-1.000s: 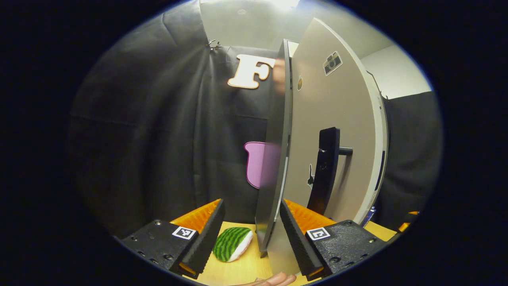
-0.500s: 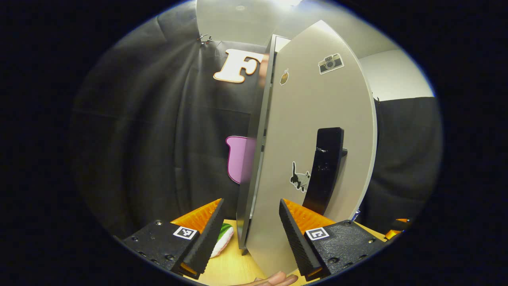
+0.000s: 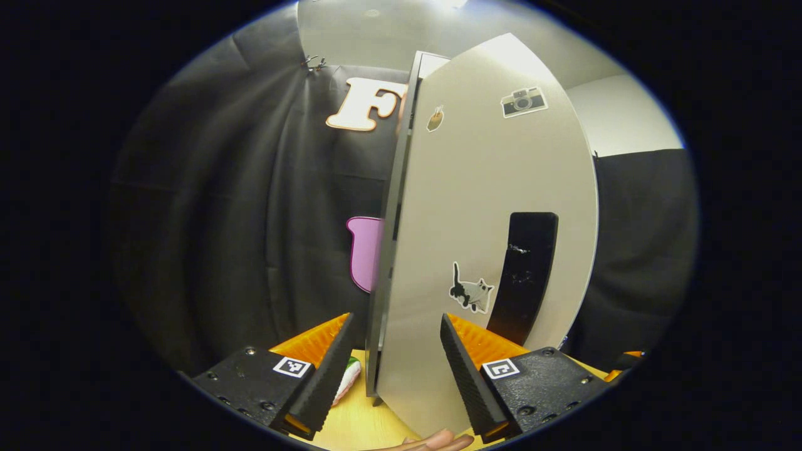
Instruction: Grab one shoe with the right hand and put it into the shoe cabinet, grab the other shoe with the left hand and put it into the shoe cabinet; then close the right door with the right hand and the left door with the left hand.
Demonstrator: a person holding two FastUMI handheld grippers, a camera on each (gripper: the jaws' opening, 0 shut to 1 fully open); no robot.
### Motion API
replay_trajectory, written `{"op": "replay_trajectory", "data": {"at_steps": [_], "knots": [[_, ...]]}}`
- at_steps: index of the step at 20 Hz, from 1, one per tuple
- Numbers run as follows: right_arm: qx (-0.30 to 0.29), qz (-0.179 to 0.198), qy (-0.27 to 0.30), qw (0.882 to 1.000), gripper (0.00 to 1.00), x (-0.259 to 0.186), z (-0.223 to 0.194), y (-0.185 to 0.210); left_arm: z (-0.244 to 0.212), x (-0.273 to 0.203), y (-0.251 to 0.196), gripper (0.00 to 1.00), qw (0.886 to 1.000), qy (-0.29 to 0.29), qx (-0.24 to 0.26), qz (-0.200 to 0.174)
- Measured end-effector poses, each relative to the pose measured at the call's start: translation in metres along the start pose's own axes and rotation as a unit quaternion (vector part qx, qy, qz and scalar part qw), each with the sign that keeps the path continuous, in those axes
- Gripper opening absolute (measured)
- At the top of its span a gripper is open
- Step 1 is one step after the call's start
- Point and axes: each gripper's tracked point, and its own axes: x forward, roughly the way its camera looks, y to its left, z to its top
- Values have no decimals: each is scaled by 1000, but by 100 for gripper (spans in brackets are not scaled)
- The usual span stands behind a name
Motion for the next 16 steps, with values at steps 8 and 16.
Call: {"op": "replay_trajectory", "data": {"at_steps": [8,16], "knots": [[4,-8,3,1000,97,2,-7,-9,-13,28,-57,80,1000,11,4,-18],[20,-23,1,1000,97,-8,-8,-27,-20,20,-104,91,999,-9,47,-9]]}}
